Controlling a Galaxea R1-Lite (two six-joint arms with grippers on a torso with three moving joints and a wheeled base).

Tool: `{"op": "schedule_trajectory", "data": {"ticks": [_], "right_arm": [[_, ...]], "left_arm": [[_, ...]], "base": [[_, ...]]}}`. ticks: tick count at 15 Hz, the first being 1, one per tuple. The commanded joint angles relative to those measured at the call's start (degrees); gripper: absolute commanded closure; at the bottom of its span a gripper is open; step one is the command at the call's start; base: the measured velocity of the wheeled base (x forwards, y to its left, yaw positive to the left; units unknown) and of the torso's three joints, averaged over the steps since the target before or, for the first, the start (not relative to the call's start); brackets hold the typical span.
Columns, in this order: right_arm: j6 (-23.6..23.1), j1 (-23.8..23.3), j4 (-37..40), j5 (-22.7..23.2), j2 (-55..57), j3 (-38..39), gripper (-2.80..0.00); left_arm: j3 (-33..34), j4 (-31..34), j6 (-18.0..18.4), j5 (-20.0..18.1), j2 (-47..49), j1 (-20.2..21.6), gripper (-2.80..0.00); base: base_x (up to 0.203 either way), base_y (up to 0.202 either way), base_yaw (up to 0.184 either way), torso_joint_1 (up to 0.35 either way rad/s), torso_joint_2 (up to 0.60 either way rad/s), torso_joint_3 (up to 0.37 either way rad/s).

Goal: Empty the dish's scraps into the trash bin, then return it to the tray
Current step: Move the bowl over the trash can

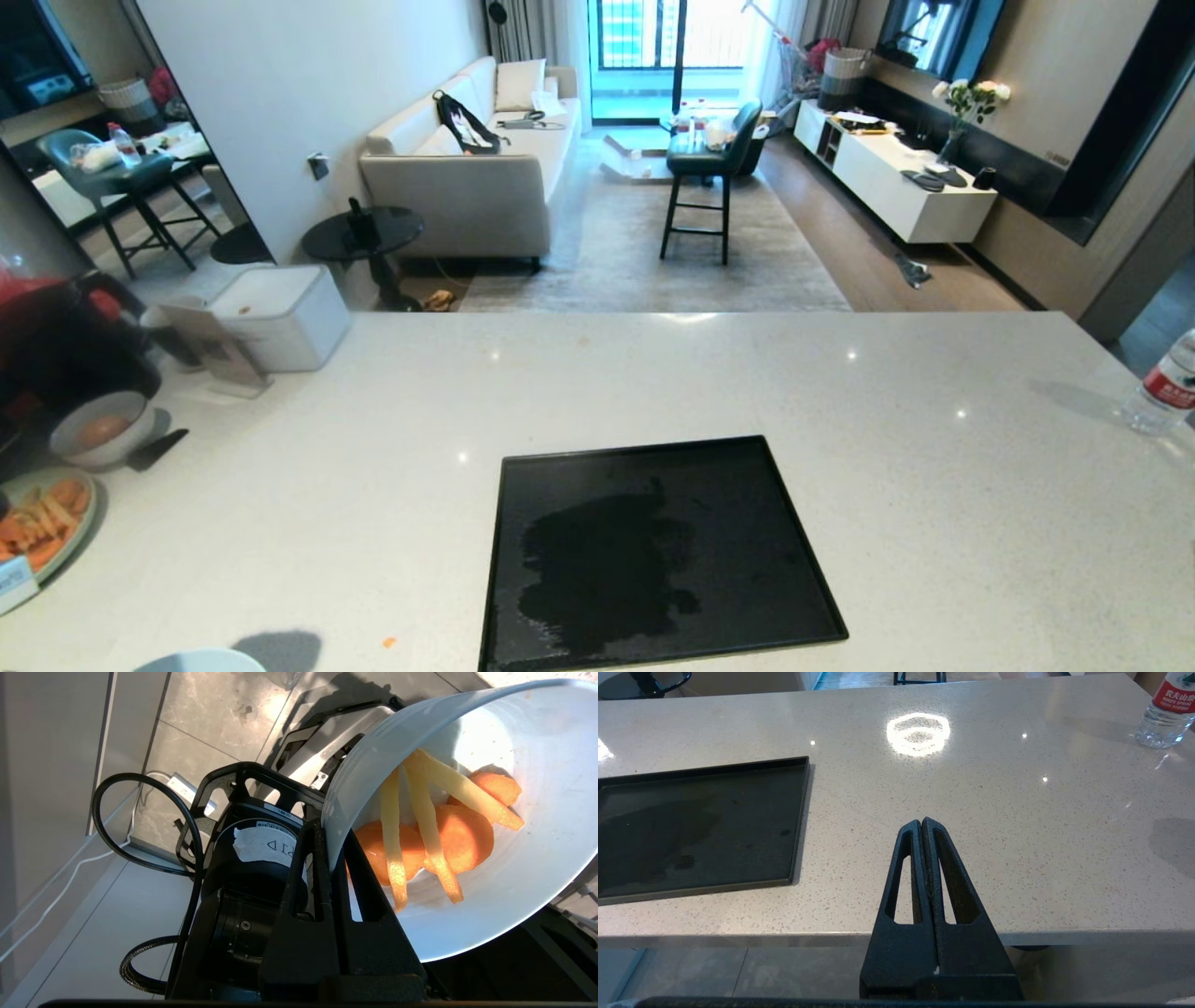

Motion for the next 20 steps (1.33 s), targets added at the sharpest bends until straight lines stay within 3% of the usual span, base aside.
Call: {"op": "schedule_trajectory", "data": {"ticks": [1, 5, 20], "right_arm": [[0.00, 0.01, -0.02, 0.01, -0.02, 0.01, 0.00], [0.00, 0.01, -0.02, 0.01, -0.02, -0.01, 0.00], [0.00, 0.01, -0.02, 0.01, -0.02, 0.05, 0.00]], "left_arm": [[0.01, 0.34, -0.15, 0.03, 0.26, 0.01, 0.00], [0.10, 0.34, -0.19, 0.12, 0.17, 0.01, 0.00], [1.86, 0.34, -0.19, 0.12, -1.23, 0.01, 0.00]], "base": [[0.000, 0.000, 0.000, 0.000, 0.00, 0.000], [-0.055, 0.000, 0.000, 0.007, 0.00, 0.000], [-0.196, 0.000, 0.000, 0.001, 0.00, 0.006]]}}
